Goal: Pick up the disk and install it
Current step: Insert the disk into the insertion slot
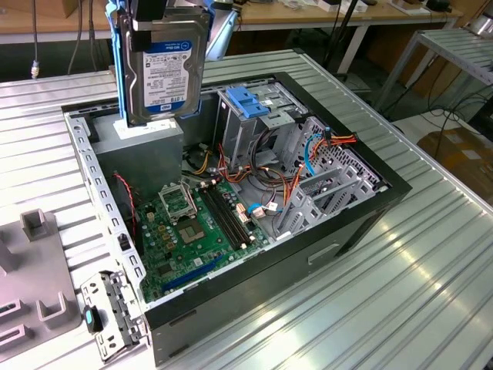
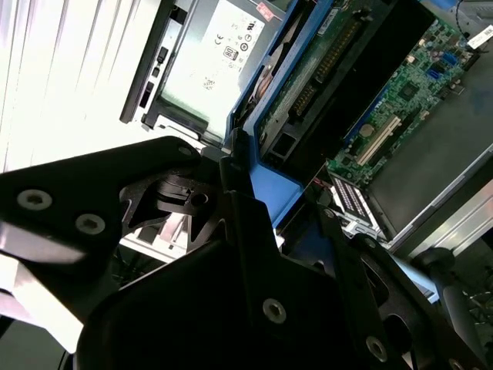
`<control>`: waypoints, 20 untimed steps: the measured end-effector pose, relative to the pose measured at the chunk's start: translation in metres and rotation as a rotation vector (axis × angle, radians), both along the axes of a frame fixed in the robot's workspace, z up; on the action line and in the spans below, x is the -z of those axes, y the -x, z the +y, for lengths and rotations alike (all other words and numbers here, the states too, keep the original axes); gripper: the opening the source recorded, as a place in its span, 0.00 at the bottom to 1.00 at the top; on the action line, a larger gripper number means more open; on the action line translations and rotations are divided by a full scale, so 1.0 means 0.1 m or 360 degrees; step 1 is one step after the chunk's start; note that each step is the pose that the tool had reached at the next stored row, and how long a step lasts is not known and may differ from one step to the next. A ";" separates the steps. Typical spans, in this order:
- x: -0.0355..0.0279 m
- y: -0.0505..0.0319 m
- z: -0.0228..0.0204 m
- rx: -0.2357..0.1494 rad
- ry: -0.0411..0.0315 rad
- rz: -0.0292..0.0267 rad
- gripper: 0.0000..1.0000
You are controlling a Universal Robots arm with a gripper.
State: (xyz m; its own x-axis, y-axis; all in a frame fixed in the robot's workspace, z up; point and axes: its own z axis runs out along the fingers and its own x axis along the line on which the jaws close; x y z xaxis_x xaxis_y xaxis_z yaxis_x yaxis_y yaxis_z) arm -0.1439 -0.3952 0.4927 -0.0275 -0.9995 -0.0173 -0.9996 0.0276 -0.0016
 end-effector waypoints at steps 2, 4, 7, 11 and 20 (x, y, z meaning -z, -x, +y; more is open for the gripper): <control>0.000 0.000 -0.003 0.0000 0.0000 0.00000 0.37; 0.000 0.000 -0.007 0.0000 0.0000 0.00000 0.37; 0.000 0.000 -0.013 0.0000 0.0000 -0.00001 0.37; 0.000 0.000 -0.022 0.0000 0.0000 0.00000 0.37; 0.000 0.000 -0.095 0.0000 0.0001 0.00000 0.37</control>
